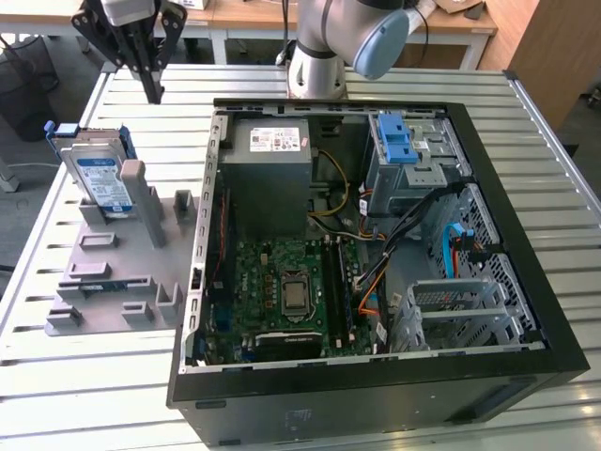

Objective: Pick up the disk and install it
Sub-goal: 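Reach for the disk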

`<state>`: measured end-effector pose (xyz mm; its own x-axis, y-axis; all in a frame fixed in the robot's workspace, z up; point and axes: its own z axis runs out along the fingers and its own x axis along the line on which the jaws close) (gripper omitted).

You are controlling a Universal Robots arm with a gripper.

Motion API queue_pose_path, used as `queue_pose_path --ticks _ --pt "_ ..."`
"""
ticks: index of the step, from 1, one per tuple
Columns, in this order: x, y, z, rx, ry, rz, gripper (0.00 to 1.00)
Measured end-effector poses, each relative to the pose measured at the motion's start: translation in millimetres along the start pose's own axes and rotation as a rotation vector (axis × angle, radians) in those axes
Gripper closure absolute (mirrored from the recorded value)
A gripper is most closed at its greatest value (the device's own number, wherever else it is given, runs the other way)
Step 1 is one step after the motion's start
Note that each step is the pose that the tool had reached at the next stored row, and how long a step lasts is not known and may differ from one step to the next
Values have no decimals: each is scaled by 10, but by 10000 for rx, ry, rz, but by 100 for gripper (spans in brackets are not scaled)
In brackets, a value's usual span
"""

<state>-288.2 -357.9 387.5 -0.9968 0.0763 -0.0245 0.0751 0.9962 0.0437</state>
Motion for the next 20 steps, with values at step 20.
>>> queue_pose_path --ticks 20 --pt "187 89 10 0 0 -1 89"
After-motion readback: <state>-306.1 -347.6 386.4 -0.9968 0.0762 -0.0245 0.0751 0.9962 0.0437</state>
